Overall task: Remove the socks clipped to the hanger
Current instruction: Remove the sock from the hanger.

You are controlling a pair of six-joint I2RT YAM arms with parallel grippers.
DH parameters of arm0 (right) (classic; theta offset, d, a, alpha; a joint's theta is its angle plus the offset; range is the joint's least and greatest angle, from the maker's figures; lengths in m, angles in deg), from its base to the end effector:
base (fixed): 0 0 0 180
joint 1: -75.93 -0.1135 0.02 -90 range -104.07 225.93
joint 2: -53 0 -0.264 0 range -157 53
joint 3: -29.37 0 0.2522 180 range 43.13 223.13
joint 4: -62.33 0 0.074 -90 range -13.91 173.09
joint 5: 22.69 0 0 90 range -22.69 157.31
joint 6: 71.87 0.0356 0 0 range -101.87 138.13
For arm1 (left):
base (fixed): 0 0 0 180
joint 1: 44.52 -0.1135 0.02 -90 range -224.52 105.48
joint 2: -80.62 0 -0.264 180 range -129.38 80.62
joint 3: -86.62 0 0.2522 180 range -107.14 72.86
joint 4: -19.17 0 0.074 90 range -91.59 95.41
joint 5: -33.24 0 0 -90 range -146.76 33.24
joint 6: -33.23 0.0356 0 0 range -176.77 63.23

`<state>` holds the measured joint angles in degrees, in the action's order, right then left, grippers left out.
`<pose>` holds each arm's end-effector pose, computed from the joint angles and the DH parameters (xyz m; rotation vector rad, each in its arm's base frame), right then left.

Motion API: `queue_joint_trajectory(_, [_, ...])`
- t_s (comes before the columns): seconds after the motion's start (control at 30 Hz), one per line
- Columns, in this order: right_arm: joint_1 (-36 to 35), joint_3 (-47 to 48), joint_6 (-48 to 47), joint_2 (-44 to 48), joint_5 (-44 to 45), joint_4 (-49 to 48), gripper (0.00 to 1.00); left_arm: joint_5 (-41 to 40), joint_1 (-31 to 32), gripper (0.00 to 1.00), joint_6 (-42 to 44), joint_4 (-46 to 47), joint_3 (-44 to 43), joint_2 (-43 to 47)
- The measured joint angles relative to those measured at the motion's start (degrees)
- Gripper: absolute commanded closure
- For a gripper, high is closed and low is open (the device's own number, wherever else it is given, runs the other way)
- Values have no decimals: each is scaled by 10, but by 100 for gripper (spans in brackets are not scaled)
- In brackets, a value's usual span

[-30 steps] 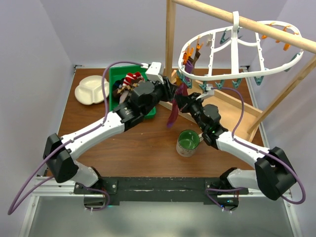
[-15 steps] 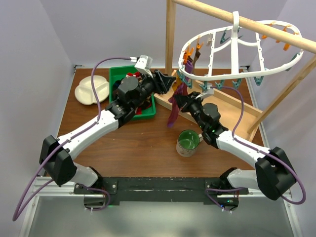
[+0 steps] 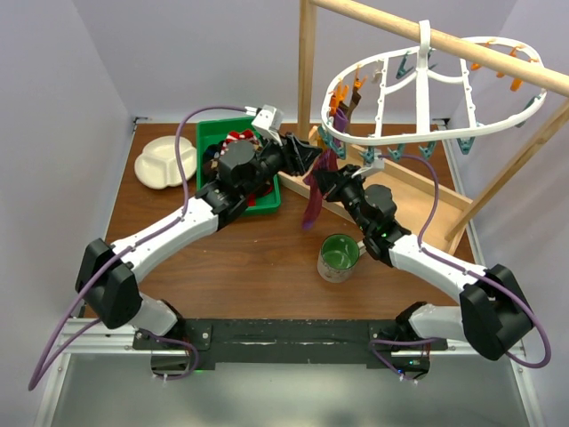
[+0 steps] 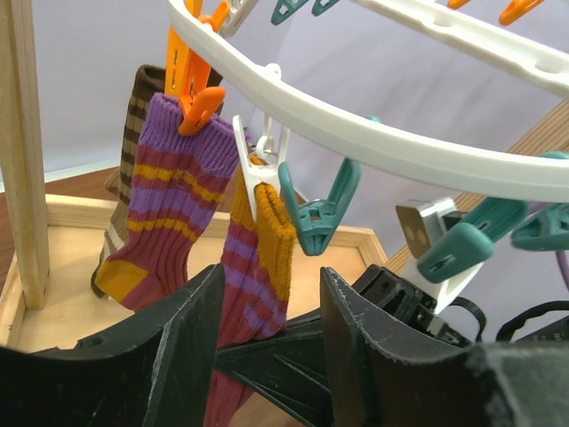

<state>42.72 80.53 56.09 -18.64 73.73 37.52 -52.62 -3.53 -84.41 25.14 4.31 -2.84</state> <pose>0.2383 0.1512 0.2841 0.1592 1.5571 0.9094 0.2634 -0.2323 0.3799 0.2441 1.5539 -1.0109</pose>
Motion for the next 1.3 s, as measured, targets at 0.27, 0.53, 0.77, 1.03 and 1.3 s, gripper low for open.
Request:
queue_joint_trajectory(0.27, [0,0,0,0,0,0,100,0,0,49,9,4,-7,-46])
queue_joint_trajectory(0.53, [0,0,0,0,-1,0,100,-2,0,49,17,19,-34,-81])
queue_joint_trajectory(0.77, [0,2,0,0,-1,3,100,-15,0,46,17,58,-52,-101])
queue_joint_trajectory(1.03, [0,2,0,0,-1,6,100,-22,0,45,17,91,-72,-120])
queue_joint_trajectory(1.3, [0,2,0,0,-1,8,100,-27,0,44,17,99,-104,-133])
